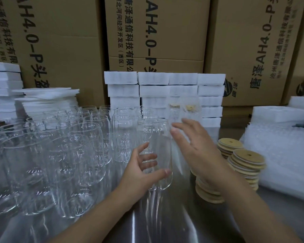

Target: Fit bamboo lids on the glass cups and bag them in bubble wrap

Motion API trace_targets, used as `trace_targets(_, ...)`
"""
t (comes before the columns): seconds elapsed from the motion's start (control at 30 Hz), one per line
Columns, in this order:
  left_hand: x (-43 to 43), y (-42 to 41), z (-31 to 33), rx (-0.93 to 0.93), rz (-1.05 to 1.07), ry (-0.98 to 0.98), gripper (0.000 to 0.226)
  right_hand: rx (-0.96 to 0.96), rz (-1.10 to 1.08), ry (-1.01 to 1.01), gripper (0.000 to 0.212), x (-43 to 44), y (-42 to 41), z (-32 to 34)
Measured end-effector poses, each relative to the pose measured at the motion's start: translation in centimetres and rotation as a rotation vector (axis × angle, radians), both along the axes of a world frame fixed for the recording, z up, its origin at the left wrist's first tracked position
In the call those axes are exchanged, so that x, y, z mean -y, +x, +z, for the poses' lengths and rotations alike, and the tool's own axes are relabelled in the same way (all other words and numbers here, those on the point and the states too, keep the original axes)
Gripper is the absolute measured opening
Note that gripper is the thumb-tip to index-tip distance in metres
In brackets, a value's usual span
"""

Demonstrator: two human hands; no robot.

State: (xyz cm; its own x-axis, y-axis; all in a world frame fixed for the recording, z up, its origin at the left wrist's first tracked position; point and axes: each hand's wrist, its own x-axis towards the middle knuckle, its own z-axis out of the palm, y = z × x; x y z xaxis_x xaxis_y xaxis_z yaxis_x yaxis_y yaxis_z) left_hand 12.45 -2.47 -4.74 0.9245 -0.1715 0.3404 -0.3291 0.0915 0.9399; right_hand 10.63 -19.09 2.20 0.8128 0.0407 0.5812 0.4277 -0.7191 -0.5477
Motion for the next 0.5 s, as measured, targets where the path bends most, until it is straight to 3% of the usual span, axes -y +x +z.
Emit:
trace_targets(0.1,-0.2,0.2,0.1,-0.004,0.025,0.004,0.085,-0.038,-0.300,-0.288,0.061,3.0,0.5,1.1)
trace_targets(0.2,-0.3,0.2,0.0,-0.002,0.040,0.020,0.085,-0.286,-0.497,-0.500,0.058,4.5,1.1,1.2)
trace_targets(0.3,-0.2,0.1,0.0,-0.006,0.036,0.051,0.092,-0.414,-0.572,-0.589,0.054,4.6,1.6,0.8)
trace_targets(0.5,-0.3,-0.1,0.1,-0.001,0.034,0.072,0.080,-0.444,-0.588,-0.604,0.050,4.7,1.9,0.7)
